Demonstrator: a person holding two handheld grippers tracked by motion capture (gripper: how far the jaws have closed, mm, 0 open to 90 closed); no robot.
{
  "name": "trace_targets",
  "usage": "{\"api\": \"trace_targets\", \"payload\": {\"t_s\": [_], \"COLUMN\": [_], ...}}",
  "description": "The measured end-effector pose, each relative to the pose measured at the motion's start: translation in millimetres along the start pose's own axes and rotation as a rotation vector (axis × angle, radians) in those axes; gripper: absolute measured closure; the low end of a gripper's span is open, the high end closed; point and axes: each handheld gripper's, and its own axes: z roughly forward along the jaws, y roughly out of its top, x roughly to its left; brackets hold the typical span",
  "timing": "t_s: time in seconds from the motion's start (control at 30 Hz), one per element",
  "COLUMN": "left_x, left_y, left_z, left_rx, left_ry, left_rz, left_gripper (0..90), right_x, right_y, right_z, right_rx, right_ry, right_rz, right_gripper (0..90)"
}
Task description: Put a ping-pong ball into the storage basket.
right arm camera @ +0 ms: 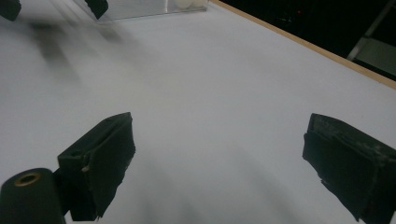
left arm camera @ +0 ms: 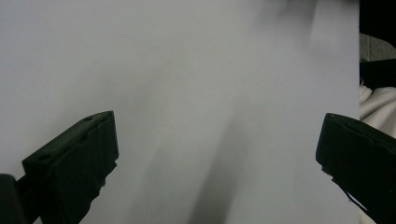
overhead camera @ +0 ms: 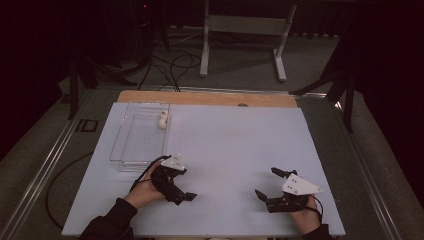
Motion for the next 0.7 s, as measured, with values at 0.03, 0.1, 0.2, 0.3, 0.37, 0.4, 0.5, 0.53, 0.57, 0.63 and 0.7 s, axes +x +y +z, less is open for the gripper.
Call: {"api": "trace_targets", "payload": {"t_s": [0.03, 0.1, 0.2, 0.3, 0.37, 0.4, 0.5, 0.53, 0.57, 0.63, 0.7], "left_x": [0.0, 0.8, 1.0, 0.2, -0.2, -0.7, -0.8, -0.8, -0.9, -0.9, -1.6], "left_y": [0.0, -4.0, -8.4, -12.3, -14.6, -15.9, -19.2, -20.4, -21.5, -23.7, -26.5], "left_z": [0.0, -1.6, -3.3, -5.8, -7.6, -8.2, -10.5, -11.3, -12.2, -13.4, -14.4], "left_rx": [0.000, 0.009, 0.012, 0.005, -0.003, -0.006, -0.015, -0.018, -0.021, -0.024, -0.027], "left_ry": [0.000, 0.001, 0.006, 0.010, 0.009, 0.012, 0.015, 0.015, 0.019, 0.019, 0.033], "left_rz": [0.000, -0.008, -0.012, -0.017, -0.022, -0.025, -0.034, -0.036, -0.039, -0.047, -0.051], "left_gripper": [0.4, 0.4, 0.4, 0.4, 0.4, 0.4, 0.4, 0.4, 0.4, 0.4, 0.4], "right_x": [0.0, 0.2, 0.1, 0.4, 0.5, 0.4, 0.2, 0.4, 0.4, 0.4, 0.3], "right_y": [0.0, 0.0, -0.1, 0.1, 0.1, 0.1, 0.0, 0.2, 0.2, 0.0, 0.0], "right_z": [0.0, 0.2, 0.4, 0.5, 0.5, 0.5, 0.6, 0.6, 0.6, 0.7, 0.8], "right_rx": [0.000, 0.000, 0.002, 0.000, 0.000, 0.002, 0.003, 0.002, 0.001, 0.002, 0.002], "right_ry": [0.000, -0.001, 0.001, -0.001, 0.000, 0.001, 0.002, 0.001, 0.001, 0.000, 0.000], "right_rz": [0.000, -0.001, 0.000, -0.001, -0.001, 0.000, -0.001, -0.001, 0.000, -0.001, 0.000], "right_gripper": [9.0, 9.0, 9.0, 9.0, 9.0, 9.0, 9.0, 9.0, 9.0, 9.0, 9.0]}}
